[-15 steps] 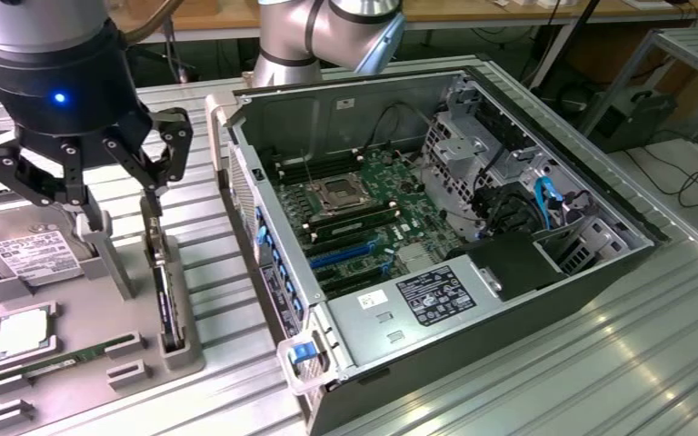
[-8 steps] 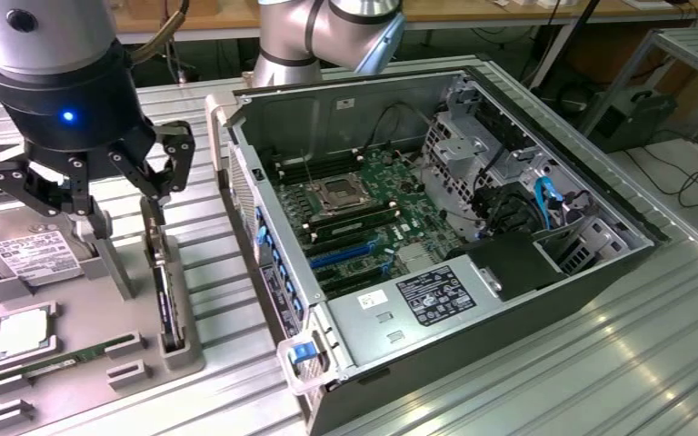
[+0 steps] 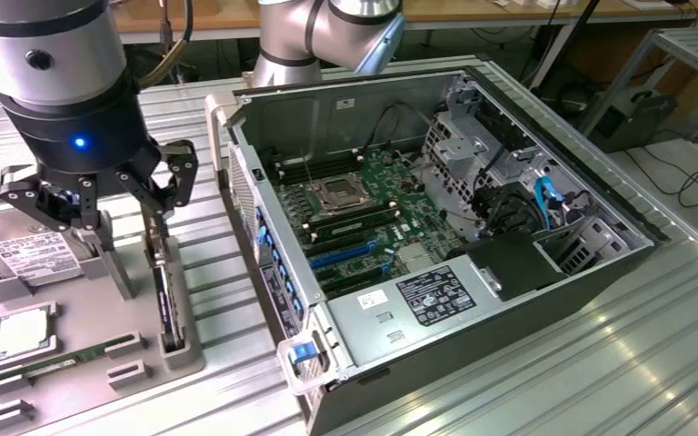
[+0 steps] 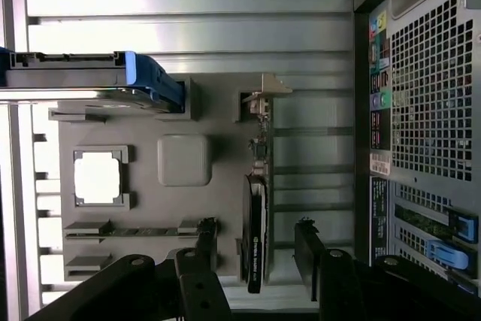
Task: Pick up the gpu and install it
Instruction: 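Pick up the gpu and move the gpu toward the slot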
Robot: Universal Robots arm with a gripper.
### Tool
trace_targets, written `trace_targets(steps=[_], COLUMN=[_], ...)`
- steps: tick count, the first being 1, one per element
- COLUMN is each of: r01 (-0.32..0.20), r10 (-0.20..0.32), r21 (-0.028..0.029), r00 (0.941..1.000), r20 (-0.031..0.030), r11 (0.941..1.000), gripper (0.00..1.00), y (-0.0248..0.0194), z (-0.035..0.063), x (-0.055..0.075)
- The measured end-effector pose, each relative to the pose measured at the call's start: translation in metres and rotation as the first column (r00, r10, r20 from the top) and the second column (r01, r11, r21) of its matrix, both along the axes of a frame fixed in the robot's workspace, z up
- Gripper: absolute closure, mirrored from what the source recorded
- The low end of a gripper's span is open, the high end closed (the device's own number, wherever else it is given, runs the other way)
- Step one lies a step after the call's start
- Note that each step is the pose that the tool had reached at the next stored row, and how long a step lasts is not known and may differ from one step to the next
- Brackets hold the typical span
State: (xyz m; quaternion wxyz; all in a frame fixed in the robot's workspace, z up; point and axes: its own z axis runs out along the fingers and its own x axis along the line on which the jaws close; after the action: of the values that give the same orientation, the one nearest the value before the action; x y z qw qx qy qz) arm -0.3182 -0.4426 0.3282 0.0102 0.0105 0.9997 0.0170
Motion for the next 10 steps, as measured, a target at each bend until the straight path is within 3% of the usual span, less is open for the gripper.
trace_targets(steps=[10], r01=[0.004], r10=[-0.004], r21=[0.0], r00=[1.0], r20=[-0.002], r11=[1.0], gripper=[0.45], y=[0.0], z=[-0.0183], x=[0.0])
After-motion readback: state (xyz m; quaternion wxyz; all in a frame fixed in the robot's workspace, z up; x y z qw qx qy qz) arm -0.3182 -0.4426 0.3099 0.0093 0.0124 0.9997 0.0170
